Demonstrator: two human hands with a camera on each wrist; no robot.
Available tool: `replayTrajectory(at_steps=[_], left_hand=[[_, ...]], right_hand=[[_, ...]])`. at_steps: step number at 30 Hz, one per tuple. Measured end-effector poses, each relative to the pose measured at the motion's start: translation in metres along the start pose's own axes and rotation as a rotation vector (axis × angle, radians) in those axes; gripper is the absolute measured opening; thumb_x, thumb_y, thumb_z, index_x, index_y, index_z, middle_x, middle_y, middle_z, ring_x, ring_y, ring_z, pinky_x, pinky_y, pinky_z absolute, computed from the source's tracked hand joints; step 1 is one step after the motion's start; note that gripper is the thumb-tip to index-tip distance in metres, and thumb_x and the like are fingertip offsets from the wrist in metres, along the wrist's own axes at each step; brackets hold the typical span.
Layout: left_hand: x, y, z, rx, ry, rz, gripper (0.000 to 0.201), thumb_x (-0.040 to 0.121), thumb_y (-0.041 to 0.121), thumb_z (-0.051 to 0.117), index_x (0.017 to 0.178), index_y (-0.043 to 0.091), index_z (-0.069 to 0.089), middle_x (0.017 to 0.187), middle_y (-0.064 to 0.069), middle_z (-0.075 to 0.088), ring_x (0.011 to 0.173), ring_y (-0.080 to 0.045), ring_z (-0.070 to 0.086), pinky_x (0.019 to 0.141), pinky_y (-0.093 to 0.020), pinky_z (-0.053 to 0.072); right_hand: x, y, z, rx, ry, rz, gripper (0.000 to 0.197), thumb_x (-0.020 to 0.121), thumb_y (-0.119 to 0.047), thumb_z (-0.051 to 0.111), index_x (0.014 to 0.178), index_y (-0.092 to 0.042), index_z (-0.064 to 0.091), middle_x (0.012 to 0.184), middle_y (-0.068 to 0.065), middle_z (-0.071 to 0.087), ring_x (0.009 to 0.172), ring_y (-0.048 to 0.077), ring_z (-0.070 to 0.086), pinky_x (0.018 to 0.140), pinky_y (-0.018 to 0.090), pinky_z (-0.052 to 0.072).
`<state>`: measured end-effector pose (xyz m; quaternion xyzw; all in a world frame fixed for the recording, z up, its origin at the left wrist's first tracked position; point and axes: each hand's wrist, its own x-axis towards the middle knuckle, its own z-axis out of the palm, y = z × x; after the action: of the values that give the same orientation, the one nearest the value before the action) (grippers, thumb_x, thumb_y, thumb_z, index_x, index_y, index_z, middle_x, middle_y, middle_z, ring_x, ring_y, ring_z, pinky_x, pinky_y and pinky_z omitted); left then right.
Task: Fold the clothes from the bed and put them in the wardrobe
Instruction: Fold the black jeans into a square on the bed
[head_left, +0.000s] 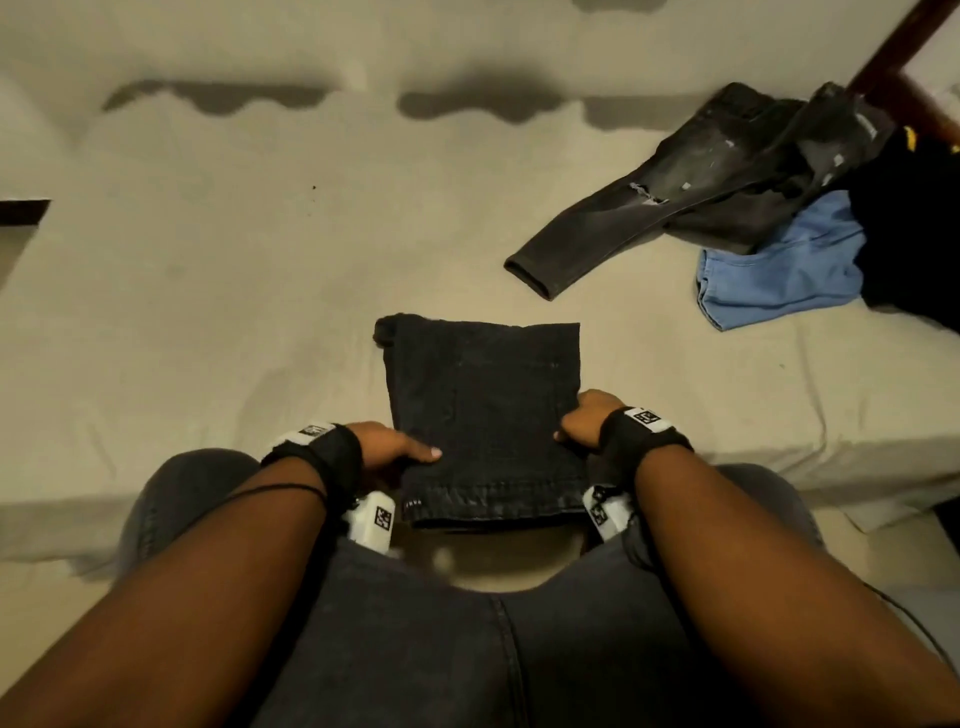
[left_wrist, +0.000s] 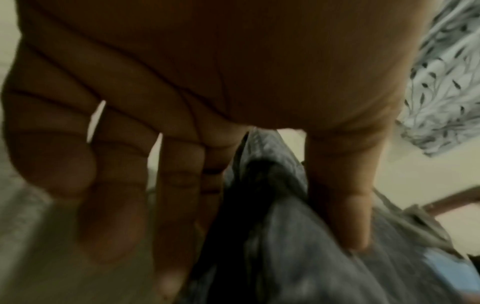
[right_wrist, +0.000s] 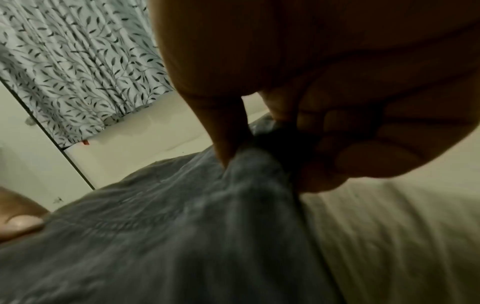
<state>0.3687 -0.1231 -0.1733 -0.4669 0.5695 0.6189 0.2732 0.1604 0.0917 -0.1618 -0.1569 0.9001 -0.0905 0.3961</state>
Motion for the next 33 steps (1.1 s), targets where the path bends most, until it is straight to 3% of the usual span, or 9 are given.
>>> replayTrajectory(at_steps=[3,6,9,12,15,17,22,27,33], left_hand=[[0.003,0.006,-0.008,0.245,0.191,0.030,0.056,0.059,0.045,0.097,0.096,0.010,0.073,0.080,-0.005,0.075,0.075,-0.025,0.072,0.069,-0.034,0.060],[0.007,0.032,-0.026,0.465,0.426,0.155,0.066,0.064,0.079,0.076,0.092,0.019,0.068,0.089,-0.001,0.071,0.078,-0.021,0.066,0.064,-0.029,0.049],[0.017,0.053,-0.042,0.484,0.566,0.252,0.061,0.072,0.079,0.068,0.097,0.023,0.065,0.094,0.002,0.067,0.089,-0.023,0.064,0.082,-0.036,0.052],[0.036,0.070,-0.060,0.284,0.618,0.350,0.050,0.076,0.067,0.075,0.087,0.018,0.069,0.087,0.006,0.069,0.089,-0.022,0.066,0.084,-0.035,0.053],[0.056,0.086,-0.073,0.167,0.669,0.472,0.039,0.080,0.059,0.076,0.083,0.020,0.073,0.088,0.007,0.073,0.091,-0.018,0.068,0.077,-0.027,0.047],[0.066,0.094,-0.076,0.182,0.724,0.512,0.034,0.082,0.056,0.075,0.097,0.025,0.072,0.106,0.006,0.072,0.100,-0.016,0.065,0.086,-0.026,0.045],[0.112,0.101,-0.073,0.514,0.653,0.438,0.069,0.084,0.076,0.048,0.139,0.035,0.051,0.140,-0.003,0.060,0.132,-0.034,0.051,0.111,-0.048,0.041],[0.125,0.106,-0.066,0.791,0.732,0.463,0.043,0.098,0.062,0.042,0.109,0.030,0.067,0.111,-0.003,0.067,0.112,-0.035,0.056,0.088,-0.050,0.048],[0.126,0.104,-0.064,0.742,0.739,0.378,0.045,0.097,0.067,0.040,0.108,0.033,0.068,0.111,-0.002,0.067,0.112,-0.037,0.054,0.085,-0.048,0.044]], right_hand=[[0.003,0.002,0.000,-0.131,-0.075,0.009,0.047,0.087,-0.035,0.076,0.124,-0.008,0.067,0.124,0.013,0.067,0.110,0.031,0.064,0.087,0.033,0.050],[0.012,-0.008,-0.006,-0.180,0.068,-0.073,0.062,0.081,-0.056,0.074,0.129,-0.019,0.063,0.126,0.010,0.066,0.110,0.031,0.063,0.095,0.039,0.053],[0.025,-0.017,-0.024,-0.210,0.385,-0.128,0.085,0.078,-0.063,0.070,0.146,-0.020,0.040,0.138,0.014,0.052,0.122,0.038,0.054,0.101,0.048,0.050],[0.043,-0.018,-0.039,-0.114,0.428,-0.205,0.078,0.086,-0.056,0.067,0.150,-0.018,0.042,0.144,0.013,0.052,0.129,0.034,0.052,0.108,0.042,0.044],[0.070,-0.013,-0.047,0.192,0.396,-0.120,0.056,0.091,-0.046,0.068,0.138,-0.018,0.059,0.138,0.008,0.062,0.126,0.029,0.057,0.109,0.036,0.042],[0.087,-0.012,-0.052,0.279,0.392,-0.049,0.045,0.092,-0.044,0.067,0.129,-0.019,0.067,0.134,0.006,0.066,0.126,0.029,0.058,0.112,0.036,0.042],[0.123,-0.011,-0.050,0.245,0.279,-0.065,0.018,0.096,-0.033,0.064,0.094,-0.020,0.076,0.101,0.004,0.074,0.102,0.027,0.066,0.094,0.030,0.049],[0.138,-0.006,-0.048,0.214,0.339,-0.071,0.029,0.094,-0.029,0.068,0.066,-0.021,0.063,0.065,-0.007,0.060,0.073,0.022,0.059,0.075,0.025,0.041],[0.147,-0.001,-0.041,0.160,0.349,-0.008,0.034,0.094,-0.036,0.067,0.068,-0.015,0.060,0.070,0.002,0.062,0.083,0.033,0.064,0.072,0.029,0.043]])
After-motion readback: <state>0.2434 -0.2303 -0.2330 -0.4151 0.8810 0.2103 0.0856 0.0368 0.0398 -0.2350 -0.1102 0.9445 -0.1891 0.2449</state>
